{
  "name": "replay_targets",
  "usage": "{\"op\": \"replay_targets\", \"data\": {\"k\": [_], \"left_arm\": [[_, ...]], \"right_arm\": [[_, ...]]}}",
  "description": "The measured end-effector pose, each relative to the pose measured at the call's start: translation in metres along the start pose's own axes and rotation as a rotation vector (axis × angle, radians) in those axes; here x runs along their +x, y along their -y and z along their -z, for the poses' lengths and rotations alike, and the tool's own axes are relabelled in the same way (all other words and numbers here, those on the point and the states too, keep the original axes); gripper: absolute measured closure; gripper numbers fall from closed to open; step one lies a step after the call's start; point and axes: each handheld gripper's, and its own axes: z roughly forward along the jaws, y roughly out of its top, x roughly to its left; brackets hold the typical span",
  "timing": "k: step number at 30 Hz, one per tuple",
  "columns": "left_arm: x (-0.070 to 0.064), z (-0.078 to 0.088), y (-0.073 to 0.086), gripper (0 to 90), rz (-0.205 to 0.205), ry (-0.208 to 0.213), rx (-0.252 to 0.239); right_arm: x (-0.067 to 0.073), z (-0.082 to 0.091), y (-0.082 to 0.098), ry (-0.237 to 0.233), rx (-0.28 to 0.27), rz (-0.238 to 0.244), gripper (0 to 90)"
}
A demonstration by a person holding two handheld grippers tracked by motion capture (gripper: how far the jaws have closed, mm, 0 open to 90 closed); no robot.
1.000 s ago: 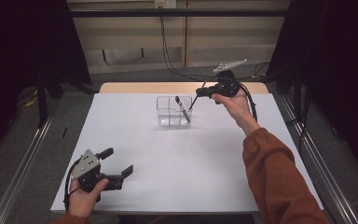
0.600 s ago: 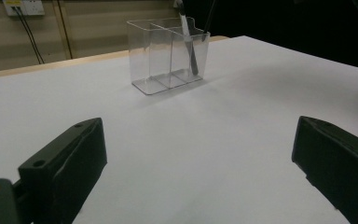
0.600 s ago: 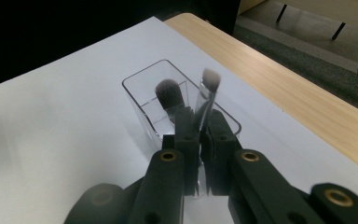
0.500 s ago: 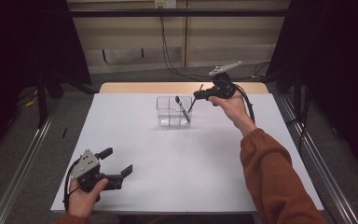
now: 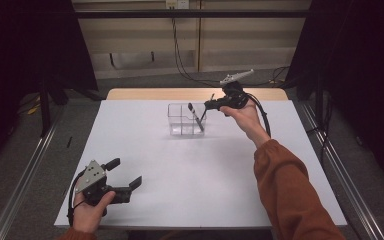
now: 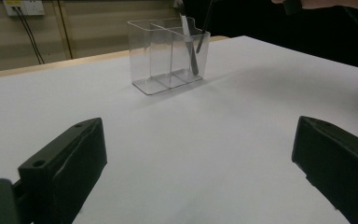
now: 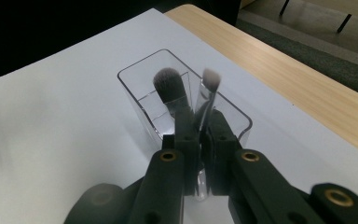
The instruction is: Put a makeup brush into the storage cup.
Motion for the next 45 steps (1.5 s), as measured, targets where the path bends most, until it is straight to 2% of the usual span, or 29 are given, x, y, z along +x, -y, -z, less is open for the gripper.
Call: {"op": "replay_targets", "data": {"k": [27,38,45], "left_arm": [[-0.001,-0.001,0.001,2.9,0.004,0.004,0.005],[0.0,-0.001,0.001,2.9,0.001,0.001,0.005],[0.0,-0.002,0.001,2.9,0.008,-0.001,0.003]], "right_arm": [[-0.002,-0.011,0.017,-0.006,-0.028,-0.029,85.1],[-0.001,-0.01,0.027,0.007,-0.049,-0.029,75.8],[-0.002,-0.004,0.035,0.02,-0.09,-0.037,59.3]]}}
